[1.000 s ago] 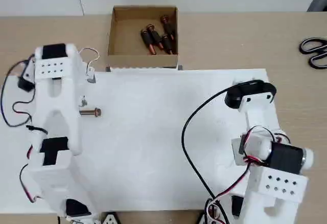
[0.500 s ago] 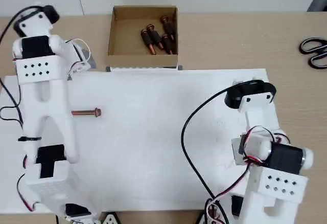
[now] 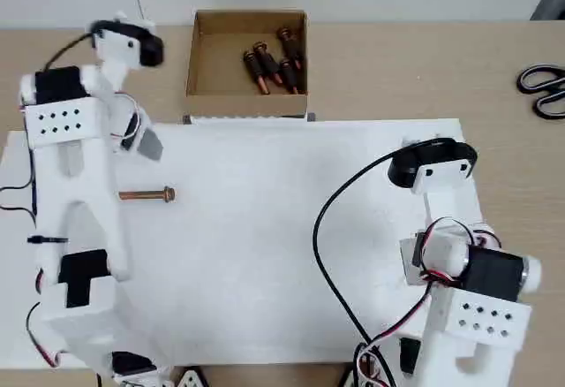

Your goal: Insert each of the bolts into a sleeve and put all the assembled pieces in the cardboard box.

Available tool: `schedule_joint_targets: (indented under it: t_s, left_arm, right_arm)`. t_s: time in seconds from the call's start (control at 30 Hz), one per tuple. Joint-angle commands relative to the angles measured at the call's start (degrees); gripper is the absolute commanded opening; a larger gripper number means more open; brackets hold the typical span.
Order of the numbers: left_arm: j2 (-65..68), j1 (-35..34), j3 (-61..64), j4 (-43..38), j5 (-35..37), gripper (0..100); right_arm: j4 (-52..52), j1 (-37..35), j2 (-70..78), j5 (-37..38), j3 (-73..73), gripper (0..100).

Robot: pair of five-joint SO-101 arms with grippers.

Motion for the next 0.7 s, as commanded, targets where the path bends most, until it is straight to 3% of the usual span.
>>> schedule_joint_targets:
  t_s: [0.0, 0.27, 0.37, 0.5, 0.67]
  left_arm:
    - [-3.0, -0.5, 1.3, -2.8, -6.9, 24]
    - [-3.1, 0.4, 5.6, -2.5, -23.2, 24]
    - [-2.3, 0.4, 6.3, -1.8, -32.0, 18]
    - [3.1, 0.8, 5.3, -1.8, -39.0, 8]
    - [11.0, 0.6, -0.3, -1.0, -43.8, 8]
  right_arm:
    - [-1.2, 0.4, -0.7, -0.2, -0.6, 0.3]
    - [-1.2, 0.5, -0.7, -0.2, -0.5, 0.3]
    - [-1.2, 0.4, -0.7, -0.2, -0.4, 0.3]
    - [-1.3, 0.4, -0.7, -0.1, -0.4, 0.3]
    - [-1.3, 0.4, -0.7, -0.1, -0.4, 0.3]
